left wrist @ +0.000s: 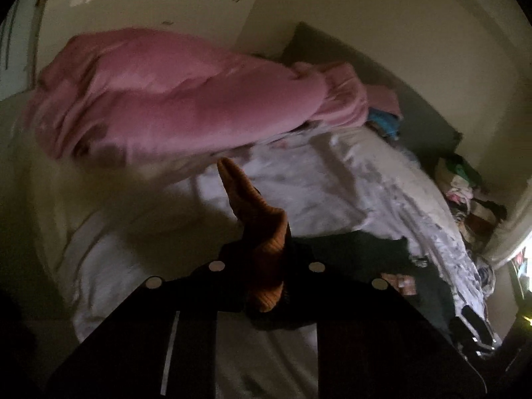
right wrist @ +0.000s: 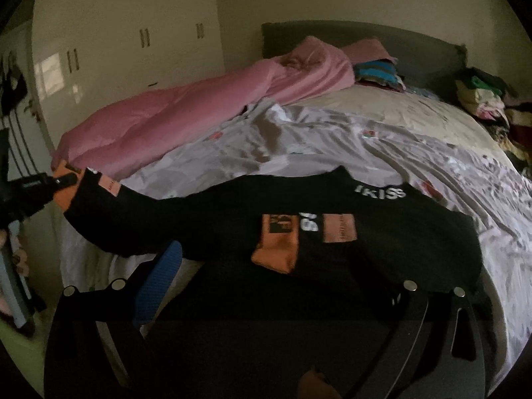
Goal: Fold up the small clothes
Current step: 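Grasp the other orange-cuffed sleeve end with the left gripper and lift it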
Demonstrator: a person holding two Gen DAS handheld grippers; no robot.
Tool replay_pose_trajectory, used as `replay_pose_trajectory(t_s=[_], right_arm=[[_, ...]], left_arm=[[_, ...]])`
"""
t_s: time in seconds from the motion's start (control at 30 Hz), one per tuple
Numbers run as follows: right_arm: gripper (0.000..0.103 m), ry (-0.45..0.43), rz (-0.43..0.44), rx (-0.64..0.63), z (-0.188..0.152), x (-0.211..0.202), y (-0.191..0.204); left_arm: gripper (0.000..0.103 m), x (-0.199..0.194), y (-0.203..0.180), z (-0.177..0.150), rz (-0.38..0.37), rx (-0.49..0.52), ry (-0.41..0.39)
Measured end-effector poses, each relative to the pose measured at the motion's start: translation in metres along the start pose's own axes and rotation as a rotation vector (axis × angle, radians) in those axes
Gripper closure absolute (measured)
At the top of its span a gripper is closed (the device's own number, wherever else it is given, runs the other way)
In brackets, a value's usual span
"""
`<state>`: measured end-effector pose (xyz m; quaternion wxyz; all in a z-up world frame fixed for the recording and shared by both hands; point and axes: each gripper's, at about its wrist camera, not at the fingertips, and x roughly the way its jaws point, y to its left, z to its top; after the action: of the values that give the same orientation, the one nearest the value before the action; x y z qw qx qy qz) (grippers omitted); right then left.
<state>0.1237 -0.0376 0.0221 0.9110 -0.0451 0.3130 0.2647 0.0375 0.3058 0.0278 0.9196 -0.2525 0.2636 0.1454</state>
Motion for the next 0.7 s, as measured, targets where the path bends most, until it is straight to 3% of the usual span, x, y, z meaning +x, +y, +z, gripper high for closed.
replay_pose_trajectory(t_s=[0.7], right_arm=[[0.005,-0.071,-0.113,0.216,-0.019,-0.057,-0.102]], left_arm=[[0.095,0.008,-0.145,0.016,-0.176,0.184,0.046]])
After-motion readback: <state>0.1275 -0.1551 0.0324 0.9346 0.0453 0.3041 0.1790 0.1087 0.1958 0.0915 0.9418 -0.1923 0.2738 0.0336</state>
